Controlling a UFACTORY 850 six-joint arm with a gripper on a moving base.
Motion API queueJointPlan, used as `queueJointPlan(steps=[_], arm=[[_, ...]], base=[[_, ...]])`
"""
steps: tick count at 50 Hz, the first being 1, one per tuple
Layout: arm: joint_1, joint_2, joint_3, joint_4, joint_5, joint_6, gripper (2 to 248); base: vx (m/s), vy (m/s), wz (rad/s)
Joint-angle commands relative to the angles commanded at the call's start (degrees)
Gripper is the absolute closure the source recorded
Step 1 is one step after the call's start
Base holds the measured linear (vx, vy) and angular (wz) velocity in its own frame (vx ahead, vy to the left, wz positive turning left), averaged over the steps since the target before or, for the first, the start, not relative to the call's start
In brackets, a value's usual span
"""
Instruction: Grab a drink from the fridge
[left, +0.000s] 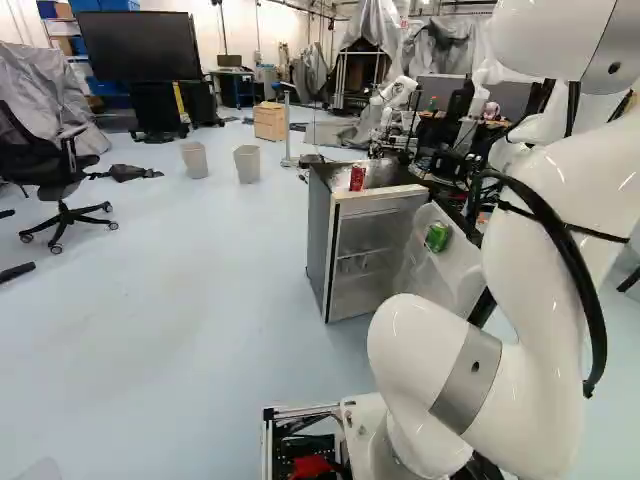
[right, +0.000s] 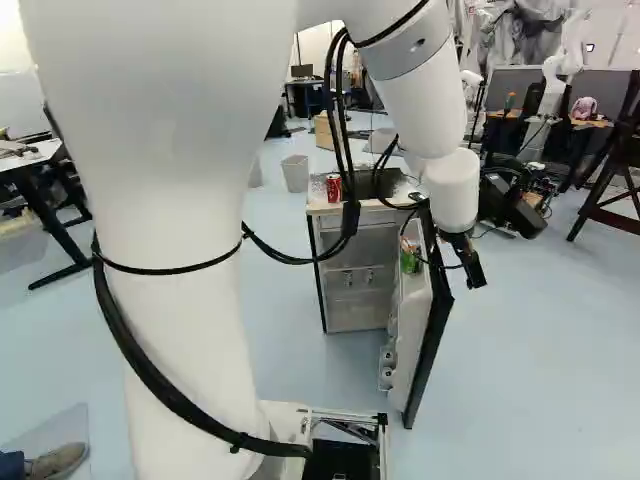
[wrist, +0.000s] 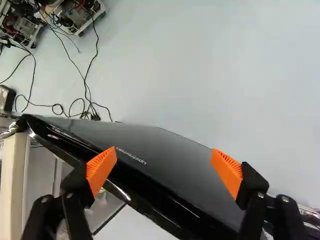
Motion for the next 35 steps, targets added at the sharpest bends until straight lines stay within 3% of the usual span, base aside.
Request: queueJointPlan(steps=[35], arm=[[2.25,3.82,4.56,0.0,0.99,0.0,3]], base=[[0.0,0.0,0.0]])
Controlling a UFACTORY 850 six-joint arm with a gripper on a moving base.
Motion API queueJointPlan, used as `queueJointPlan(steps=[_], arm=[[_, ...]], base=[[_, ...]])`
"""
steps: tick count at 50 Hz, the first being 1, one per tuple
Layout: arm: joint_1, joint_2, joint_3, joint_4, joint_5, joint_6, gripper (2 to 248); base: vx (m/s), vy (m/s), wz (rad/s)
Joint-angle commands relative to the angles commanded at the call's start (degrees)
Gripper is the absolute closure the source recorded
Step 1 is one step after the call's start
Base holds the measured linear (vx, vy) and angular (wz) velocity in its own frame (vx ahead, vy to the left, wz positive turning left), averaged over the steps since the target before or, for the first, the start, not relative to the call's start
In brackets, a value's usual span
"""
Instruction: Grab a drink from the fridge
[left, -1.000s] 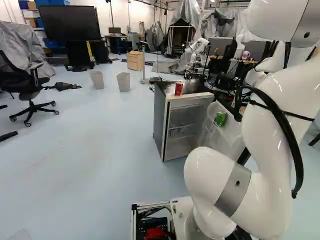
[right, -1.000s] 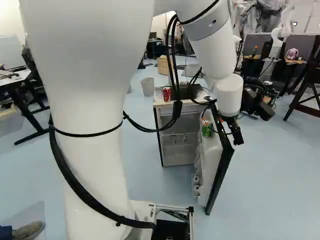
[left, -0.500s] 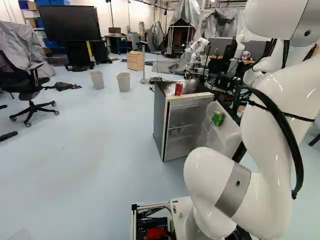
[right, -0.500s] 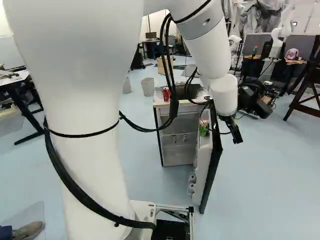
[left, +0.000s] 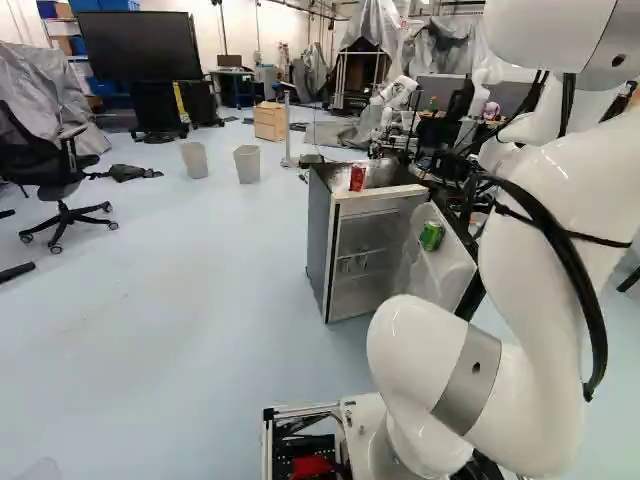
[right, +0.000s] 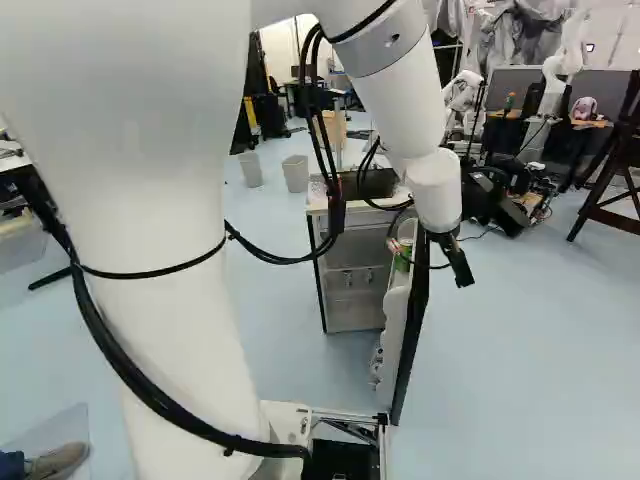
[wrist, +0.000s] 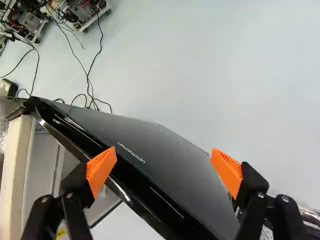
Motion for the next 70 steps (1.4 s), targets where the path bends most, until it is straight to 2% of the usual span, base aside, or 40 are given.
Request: queueJointPlan(steps=[38,70], arm=[[3.6,4.81,5.5,0.0,0.0,0.0,3],[7.65,9.17,10.25,0.0,0.0,0.0,3]], base=[[0.0,0.0,0.0],[0.0,0.0,0.0]])
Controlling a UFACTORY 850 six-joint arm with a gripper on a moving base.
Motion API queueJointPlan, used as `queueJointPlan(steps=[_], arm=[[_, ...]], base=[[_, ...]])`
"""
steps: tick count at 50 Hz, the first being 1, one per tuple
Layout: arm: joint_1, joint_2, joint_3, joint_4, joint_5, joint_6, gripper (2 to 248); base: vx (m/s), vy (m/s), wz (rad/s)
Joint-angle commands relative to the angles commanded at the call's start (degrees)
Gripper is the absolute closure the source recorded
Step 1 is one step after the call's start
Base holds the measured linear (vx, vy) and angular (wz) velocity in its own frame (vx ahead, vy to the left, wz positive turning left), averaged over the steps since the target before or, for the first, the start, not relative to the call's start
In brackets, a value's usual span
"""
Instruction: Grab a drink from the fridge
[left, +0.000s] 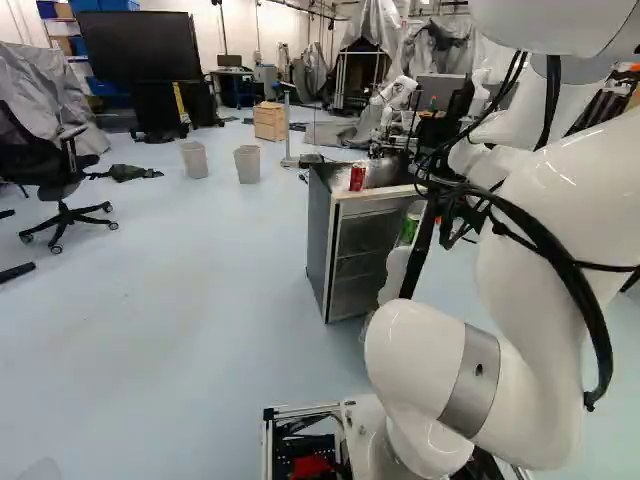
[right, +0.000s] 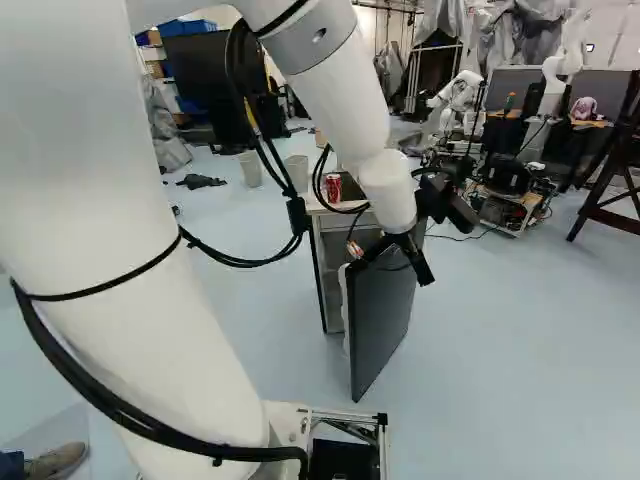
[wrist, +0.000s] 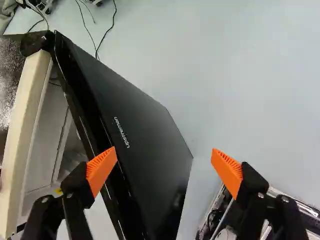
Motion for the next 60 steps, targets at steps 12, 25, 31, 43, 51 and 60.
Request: queueJointPlan(steps=[12,25,31,43,51,60], arm=[[1.15,2.29,2.4,-0.15,0.35,0.0,3],[0.68,6.09,6.24,-2.61,3.89,0.0,3],[0.13,7.64,7.75,-4.86,6.51,0.0,3],[-0.34,8.99,9.21,-10.25,12.41,0.0,3],[-0.38,7.83,9.09,-13.89,16.35,0.0,3],[-0.38,6.12,8.77,-18.03,20.83,0.0,3]], base=[[0.0,0.0,0.0],[0.0,0.0,0.0],[0.0,0.0,0.0],[0.0,0.0,0.0],[0.0,0.0,0.0],[0.0,0.0,0.0]])
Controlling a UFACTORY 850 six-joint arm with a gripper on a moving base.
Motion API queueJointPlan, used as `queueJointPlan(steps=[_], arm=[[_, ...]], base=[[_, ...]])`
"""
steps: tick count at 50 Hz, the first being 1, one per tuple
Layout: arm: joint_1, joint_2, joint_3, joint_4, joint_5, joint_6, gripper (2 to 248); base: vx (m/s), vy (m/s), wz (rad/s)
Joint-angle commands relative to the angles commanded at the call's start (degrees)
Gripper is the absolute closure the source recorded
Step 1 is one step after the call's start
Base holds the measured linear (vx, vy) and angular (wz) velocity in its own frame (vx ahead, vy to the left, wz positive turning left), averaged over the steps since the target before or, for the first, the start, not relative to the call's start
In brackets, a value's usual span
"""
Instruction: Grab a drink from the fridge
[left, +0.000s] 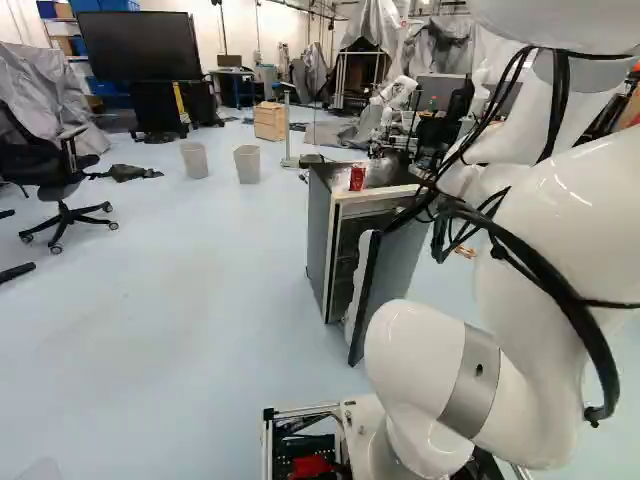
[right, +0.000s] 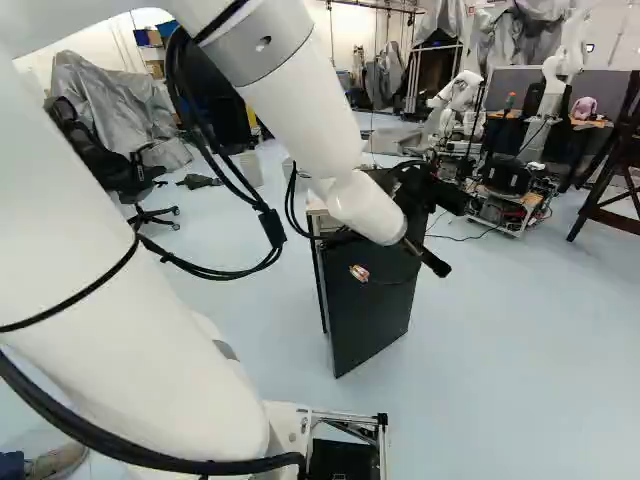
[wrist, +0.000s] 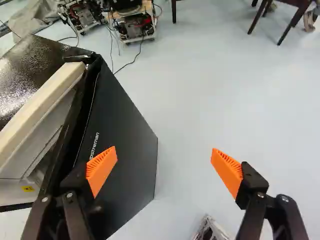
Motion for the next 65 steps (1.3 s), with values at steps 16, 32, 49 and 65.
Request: queueJointPlan(steps=[16,32,49,65], arm=[[-0.02,-2.23,0.22,-7.36,7.97,0.0,3],[0.0,-1.12,3.73,-14.73,15.93,0.0,3],[0.63,-0.46,6.93,-22.56,24.41,0.0,3],[0.71,-2.93,6.9,-29.92,32.35,0.0,3]], base=[[0.0,0.0,0.0],[0.0,0.0,0.0],[0.0,0.0,0.0],[0.0,0.0,0.0]])
